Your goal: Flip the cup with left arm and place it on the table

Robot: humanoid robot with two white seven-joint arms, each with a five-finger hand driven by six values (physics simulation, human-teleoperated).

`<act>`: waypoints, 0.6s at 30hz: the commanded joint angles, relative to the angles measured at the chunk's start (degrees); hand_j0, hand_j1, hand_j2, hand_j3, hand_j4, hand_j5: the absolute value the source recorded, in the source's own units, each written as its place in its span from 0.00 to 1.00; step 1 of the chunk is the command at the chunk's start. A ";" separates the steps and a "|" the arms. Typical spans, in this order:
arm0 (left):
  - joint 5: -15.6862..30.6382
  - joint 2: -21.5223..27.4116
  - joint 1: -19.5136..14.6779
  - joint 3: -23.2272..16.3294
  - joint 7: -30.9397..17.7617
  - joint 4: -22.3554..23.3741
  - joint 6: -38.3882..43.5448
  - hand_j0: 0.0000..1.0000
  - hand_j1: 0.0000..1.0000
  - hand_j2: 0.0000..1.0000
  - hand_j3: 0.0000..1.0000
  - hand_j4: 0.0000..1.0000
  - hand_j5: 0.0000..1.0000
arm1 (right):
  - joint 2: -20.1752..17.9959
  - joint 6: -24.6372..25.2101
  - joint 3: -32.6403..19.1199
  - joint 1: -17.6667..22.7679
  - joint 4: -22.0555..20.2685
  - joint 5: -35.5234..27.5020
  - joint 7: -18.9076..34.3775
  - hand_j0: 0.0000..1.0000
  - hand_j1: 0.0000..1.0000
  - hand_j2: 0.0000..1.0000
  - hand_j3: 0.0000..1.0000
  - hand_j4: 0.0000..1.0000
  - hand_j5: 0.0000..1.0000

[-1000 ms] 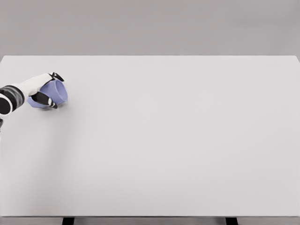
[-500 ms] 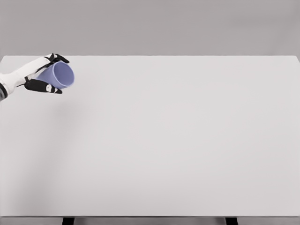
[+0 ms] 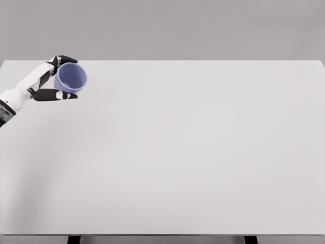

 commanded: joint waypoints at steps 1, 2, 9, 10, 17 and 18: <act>1.24 -2.65 0.00 3.11 0.07 3.88 -0.76 0.45 0.45 0.45 0.45 0.45 0.45 | 0.00 0.00 0.02 0.00 -0.03 -0.06 0.01 1.00 1.00 1.00 1.00 1.00 1.00; 1.24 -4.06 0.00 5.04 0.07 5.55 -0.84 0.45 0.45 0.45 0.45 0.45 0.45 | 0.00 0.00 0.02 0.00 0.06 0.02 0.01 1.00 1.00 1.00 1.00 1.00 1.00; 4.66 -9.24 -2.20 9.88 0.07 13.55 -0.84 0.45 0.45 0.45 0.45 0.45 0.45 | 0.00 0.00 0.02 0.00 0.06 0.02 0.01 1.00 1.00 1.00 1.00 1.00 1.00; 4.66 -9.77 -2.29 9.96 0.07 13.90 -0.84 0.45 0.45 0.45 0.45 0.45 0.45 | 0.00 0.00 0.02 0.00 0.06 0.02 0.01 1.00 1.00 1.00 1.00 1.00 1.00; 4.66 -12.76 -3.25 13.30 0.07 19.44 -6.82 0.45 0.45 0.45 0.45 0.45 0.45 | 0.00 0.00 0.02 0.00 -0.03 -0.06 0.01 1.00 1.00 1.00 1.00 1.00 1.00; 4.66 -13.20 -3.25 14.10 0.07 19.44 -6.82 0.45 0.45 0.45 0.45 0.45 0.45 | 0.00 0.00 0.02 0.00 -0.03 0.02 0.01 1.00 1.00 1.00 1.00 1.00 1.00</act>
